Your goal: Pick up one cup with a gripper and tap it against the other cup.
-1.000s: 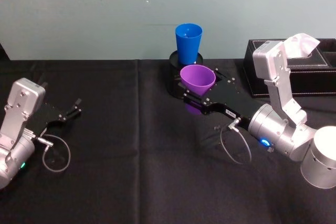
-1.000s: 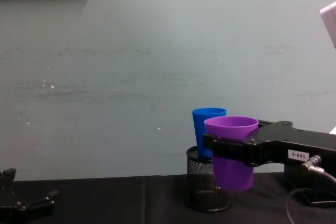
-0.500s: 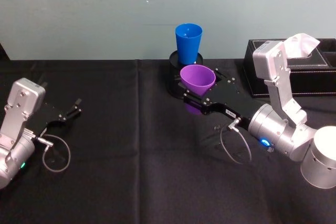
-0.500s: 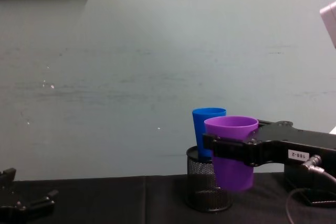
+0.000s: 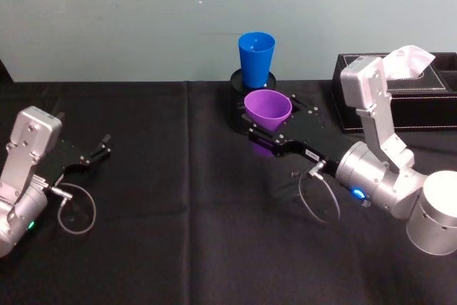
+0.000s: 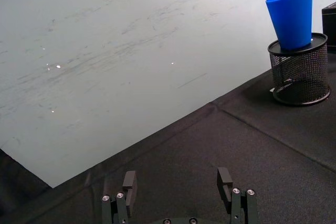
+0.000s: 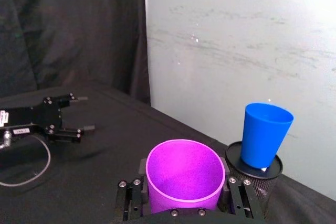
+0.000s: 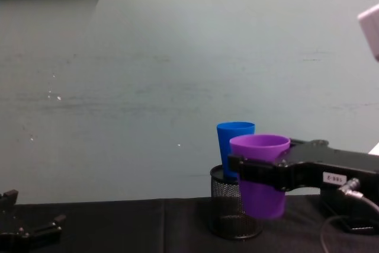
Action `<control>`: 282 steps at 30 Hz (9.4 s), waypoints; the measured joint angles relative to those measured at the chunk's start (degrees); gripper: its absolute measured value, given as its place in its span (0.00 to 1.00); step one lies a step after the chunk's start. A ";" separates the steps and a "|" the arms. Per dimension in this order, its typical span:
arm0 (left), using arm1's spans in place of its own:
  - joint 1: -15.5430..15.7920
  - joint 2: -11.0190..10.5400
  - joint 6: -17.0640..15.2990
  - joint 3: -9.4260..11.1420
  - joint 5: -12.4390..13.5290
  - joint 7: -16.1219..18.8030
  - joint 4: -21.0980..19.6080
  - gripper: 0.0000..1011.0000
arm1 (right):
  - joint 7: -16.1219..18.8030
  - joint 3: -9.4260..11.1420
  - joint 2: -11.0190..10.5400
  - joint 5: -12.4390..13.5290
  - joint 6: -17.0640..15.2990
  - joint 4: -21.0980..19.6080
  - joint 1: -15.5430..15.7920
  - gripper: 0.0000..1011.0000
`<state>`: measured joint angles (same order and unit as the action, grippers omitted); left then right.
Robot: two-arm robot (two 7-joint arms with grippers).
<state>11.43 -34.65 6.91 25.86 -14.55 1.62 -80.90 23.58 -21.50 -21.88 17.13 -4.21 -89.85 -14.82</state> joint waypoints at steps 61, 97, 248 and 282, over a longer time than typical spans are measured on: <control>0.00 0.00 0.00 0.00 0.00 0.00 0.00 0.99 | -0.23 -0.03 13.70 -1.90 7.49 35.97 -22.49 0.73; 0.00 0.00 0.00 0.00 0.00 0.00 0.00 0.99 | -0.18 0.58 14.32 -2.11 7.64 36.98 -23.23 0.73; 0.00 0.00 0.00 0.00 0.00 0.00 0.00 0.99 | 3.54 0.71 7.40 3.81 8.77 16.37 -4.83 0.73; 0.00 0.00 0.00 0.00 0.00 0.00 0.00 0.99 | 3.82 0.91 5.98 0.35 22.81 18.96 4.23 0.73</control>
<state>11.43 -34.65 6.91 25.86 -14.55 1.62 -80.90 27.40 -20.59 -15.91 17.48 18.60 -70.89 -10.59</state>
